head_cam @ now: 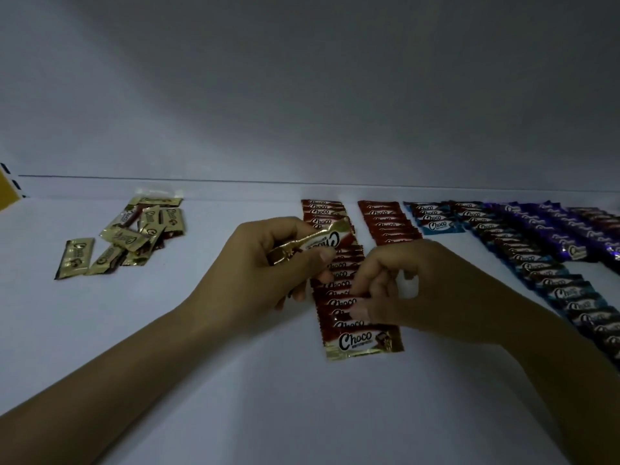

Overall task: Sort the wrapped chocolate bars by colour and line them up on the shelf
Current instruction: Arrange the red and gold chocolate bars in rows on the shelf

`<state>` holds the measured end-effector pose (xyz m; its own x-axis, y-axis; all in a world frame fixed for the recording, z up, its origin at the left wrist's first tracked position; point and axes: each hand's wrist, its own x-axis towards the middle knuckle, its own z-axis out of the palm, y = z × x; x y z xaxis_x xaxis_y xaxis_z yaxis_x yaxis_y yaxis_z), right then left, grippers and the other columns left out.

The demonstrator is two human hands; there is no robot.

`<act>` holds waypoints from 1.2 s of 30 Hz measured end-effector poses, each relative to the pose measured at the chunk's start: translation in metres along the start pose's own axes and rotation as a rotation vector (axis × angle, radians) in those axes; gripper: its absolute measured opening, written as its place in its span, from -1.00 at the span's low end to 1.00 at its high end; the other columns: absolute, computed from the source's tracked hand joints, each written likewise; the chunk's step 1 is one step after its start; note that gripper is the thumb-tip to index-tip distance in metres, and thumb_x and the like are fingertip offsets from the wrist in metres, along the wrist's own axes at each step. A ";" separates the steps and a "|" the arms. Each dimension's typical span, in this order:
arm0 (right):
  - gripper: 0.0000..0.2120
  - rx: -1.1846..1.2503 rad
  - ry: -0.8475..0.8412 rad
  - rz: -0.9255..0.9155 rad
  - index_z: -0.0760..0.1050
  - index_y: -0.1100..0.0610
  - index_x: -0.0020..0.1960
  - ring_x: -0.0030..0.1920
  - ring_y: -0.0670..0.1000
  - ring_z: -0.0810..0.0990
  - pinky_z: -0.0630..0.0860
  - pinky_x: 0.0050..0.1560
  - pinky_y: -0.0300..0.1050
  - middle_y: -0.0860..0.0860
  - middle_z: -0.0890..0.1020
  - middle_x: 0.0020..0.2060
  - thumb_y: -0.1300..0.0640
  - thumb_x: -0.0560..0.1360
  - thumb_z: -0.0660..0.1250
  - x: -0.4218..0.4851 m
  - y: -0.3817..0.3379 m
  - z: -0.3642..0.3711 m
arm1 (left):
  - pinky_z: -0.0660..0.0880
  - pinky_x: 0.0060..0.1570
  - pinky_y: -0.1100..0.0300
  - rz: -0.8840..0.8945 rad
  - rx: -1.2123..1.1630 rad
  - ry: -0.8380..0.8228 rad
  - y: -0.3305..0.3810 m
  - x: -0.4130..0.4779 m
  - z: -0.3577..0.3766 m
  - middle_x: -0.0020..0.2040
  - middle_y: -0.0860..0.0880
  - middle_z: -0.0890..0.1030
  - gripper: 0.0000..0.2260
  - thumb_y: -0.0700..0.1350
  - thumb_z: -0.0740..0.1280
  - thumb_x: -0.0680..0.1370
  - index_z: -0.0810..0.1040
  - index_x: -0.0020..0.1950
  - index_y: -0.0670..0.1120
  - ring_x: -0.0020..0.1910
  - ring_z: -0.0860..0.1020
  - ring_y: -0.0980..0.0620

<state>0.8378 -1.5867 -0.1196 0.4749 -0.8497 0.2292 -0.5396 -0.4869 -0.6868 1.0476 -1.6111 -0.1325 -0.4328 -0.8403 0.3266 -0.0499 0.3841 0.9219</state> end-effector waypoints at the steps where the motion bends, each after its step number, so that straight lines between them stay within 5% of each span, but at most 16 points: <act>1: -0.80 -0.002 0.032 0.001 0.52 -0.15 -0.16 -0.32 -0.26 0.60 0.48 -0.25 -0.45 -0.22 0.63 -0.34 -0.23 0.32 0.35 0.000 -0.002 -0.001 | 0.36 -0.57 0.29 -0.005 0.005 -0.002 0.001 0.000 0.000 -0.31 -0.02 0.66 -0.88 0.05 0.43 0.43 0.64 -0.20 0.03 -0.51 0.48 0.14; 8: -0.86 0.096 0.228 -0.101 0.54 0.15 -0.20 -0.33 -0.11 0.56 0.48 -0.29 -0.34 -0.03 0.59 -0.37 0.10 0.47 0.39 0.002 -0.009 0.000 | 0.35 -0.53 0.36 0.019 0.031 -0.130 0.005 -0.002 0.005 -0.40 0.03 0.61 -0.88 0.05 0.45 0.45 0.64 -0.25 0.05 -0.51 0.46 0.18; 11: -0.88 0.271 0.283 -0.045 0.51 0.11 -0.24 -0.35 -0.17 0.56 0.47 -0.30 -0.38 -0.10 0.59 -0.41 0.10 0.45 0.34 0.002 -0.013 -0.005 | 0.36 -0.51 0.32 0.067 0.016 -0.137 0.006 -0.001 0.003 -0.41 0.01 0.56 -0.72 0.06 0.31 0.55 0.59 -0.31 -0.01 -0.50 0.44 0.13; 16: -0.80 0.428 0.202 0.092 0.52 0.06 -0.10 -0.15 -0.06 0.68 0.56 -0.21 -0.32 -0.07 0.69 -0.20 0.02 0.30 0.37 0.002 -0.019 0.007 | 0.35 -0.53 0.31 0.081 -0.034 -0.103 0.002 -0.002 0.007 -0.37 0.02 0.58 -0.76 0.03 0.25 0.53 0.56 -0.29 0.02 -0.48 0.47 0.11; 23: -0.77 0.568 0.377 0.159 0.49 0.19 -0.18 -0.25 -0.05 0.62 0.53 -0.24 -0.28 -0.02 0.64 -0.32 0.05 0.35 0.43 0.003 -0.020 0.003 | 0.44 -0.35 0.40 0.304 0.359 -0.071 0.000 -0.003 0.005 -0.27 0.14 0.59 -0.86 0.06 0.31 0.53 0.47 -0.06 0.36 -0.34 0.57 0.12; 28: -0.86 0.544 0.475 0.227 0.41 0.16 -0.25 -0.17 0.16 0.47 0.43 -0.06 0.08 0.13 0.53 -0.27 0.30 0.42 0.35 0.002 -0.015 -0.004 | 0.45 -0.32 0.38 0.132 0.176 0.168 -0.005 0.004 -0.004 -0.21 0.11 0.61 -0.65 -0.35 0.24 0.54 0.52 0.08 0.11 -0.29 0.55 0.19; 32: -0.87 0.436 0.240 0.230 0.50 0.14 -0.28 -0.28 0.00 0.48 0.45 -0.25 -0.18 0.01 0.54 -0.36 0.31 0.39 0.27 0.003 -0.018 -0.012 | 0.39 -0.43 0.46 -0.033 0.090 0.278 -0.011 0.010 -0.014 -0.05 0.07 0.51 -0.56 -0.45 0.11 0.54 0.39 0.11 0.12 -0.29 0.48 0.33; 36: -0.82 0.356 -0.018 0.154 0.55 0.01 -0.32 -0.32 -0.15 0.54 0.45 -0.33 -0.37 -0.08 0.57 -0.37 0.15 0.44 0.28 -0.003 -0.020 -0.016 | 0.50 -0.14 0.47 -0.030 0.150 0.274 -0.016 0.012 -0.019 0.09 0.10 0.48 -0.50 -0.45 0.10 0.58 0.26 0.36 0.07 -0.06 0.53 0.41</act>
<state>0.8356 -1.5778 -0.0957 0.4212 -0.9020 0.0949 -0.3322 -0.2508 -0.9093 1.0600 -1.6340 -0.1393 -0.1716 -0.9160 0.3626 -0.1999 0.3927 0.8977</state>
